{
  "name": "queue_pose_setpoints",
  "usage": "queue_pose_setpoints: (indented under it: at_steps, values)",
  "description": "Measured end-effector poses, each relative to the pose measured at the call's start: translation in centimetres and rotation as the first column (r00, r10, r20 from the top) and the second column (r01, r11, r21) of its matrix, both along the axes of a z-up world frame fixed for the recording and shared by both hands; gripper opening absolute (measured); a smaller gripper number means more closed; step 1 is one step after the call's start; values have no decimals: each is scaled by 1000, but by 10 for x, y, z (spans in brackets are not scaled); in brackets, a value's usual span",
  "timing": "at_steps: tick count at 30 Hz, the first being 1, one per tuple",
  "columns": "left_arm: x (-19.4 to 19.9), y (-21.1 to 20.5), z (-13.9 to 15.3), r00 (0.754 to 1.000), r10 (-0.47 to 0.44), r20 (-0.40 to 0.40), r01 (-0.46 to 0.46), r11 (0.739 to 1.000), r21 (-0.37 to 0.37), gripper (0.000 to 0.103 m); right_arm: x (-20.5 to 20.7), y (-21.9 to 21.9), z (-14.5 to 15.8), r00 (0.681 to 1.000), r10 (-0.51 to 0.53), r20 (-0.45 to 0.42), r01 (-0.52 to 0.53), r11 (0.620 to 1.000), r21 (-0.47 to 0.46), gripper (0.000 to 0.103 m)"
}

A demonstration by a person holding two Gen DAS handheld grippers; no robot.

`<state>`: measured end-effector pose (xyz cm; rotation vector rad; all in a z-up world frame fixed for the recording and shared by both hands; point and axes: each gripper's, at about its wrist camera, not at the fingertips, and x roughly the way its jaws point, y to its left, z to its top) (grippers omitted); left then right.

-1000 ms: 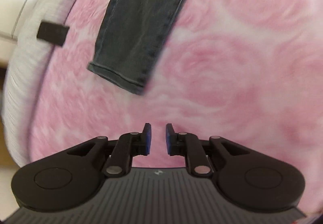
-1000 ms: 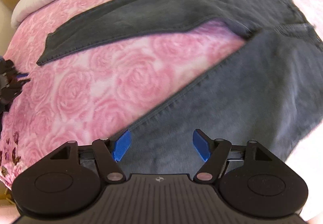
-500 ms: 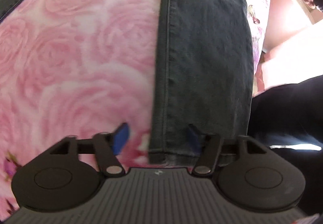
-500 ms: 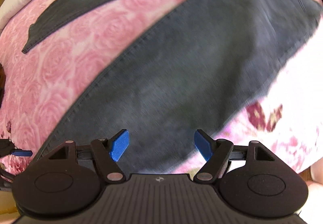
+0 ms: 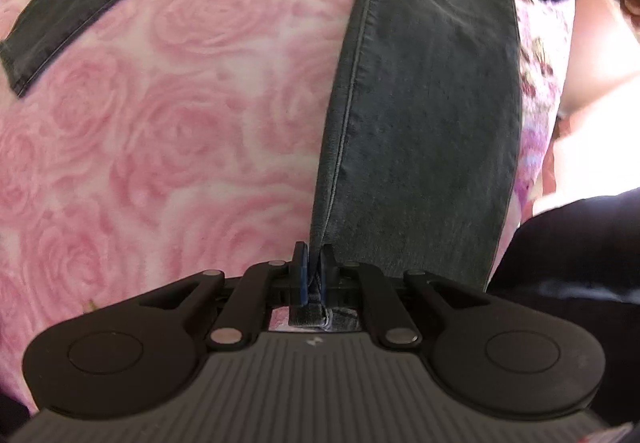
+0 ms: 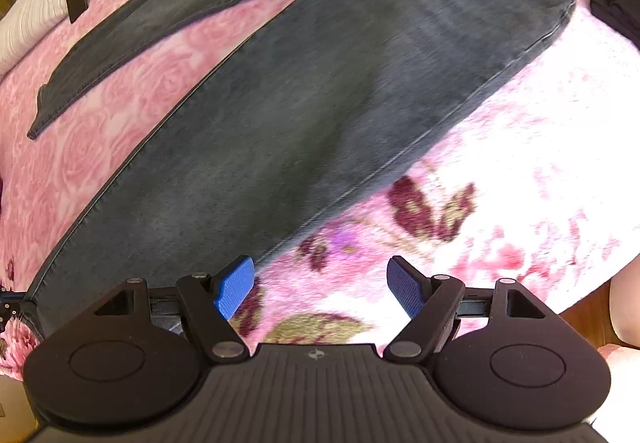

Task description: Fold clothes

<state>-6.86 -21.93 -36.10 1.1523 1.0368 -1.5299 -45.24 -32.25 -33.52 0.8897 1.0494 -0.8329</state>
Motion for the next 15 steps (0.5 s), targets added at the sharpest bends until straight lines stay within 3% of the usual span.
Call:
queue_pose_setpoints:
  at_steps: [2,5,8,12,15]
  values:
    - [-3,-1,0,999,-27,33,28,1000,-7,5,-6,-3,5,1000,-6,-4,6,1000,-5,77]
    - [8,-4,3,999,36,35,-36,999,-10,5,-12,-11,12,1000,-23,-6,23,1000,-19,77]
    - [7,-5,1,996,-28,84,28,1000,-3,6,-8,-17,15,999,-37,-9,36,999,-24,79]
    - [10,-5,2,997,-53,49,52,998,21,6,-1,-25,20,998,-55,-13,54,998,-31,79]
    - [29,-5,12,1000,-27,-5,27,1000,13,18,17,-30,21,999,-38,-6,38,999,-39,80]
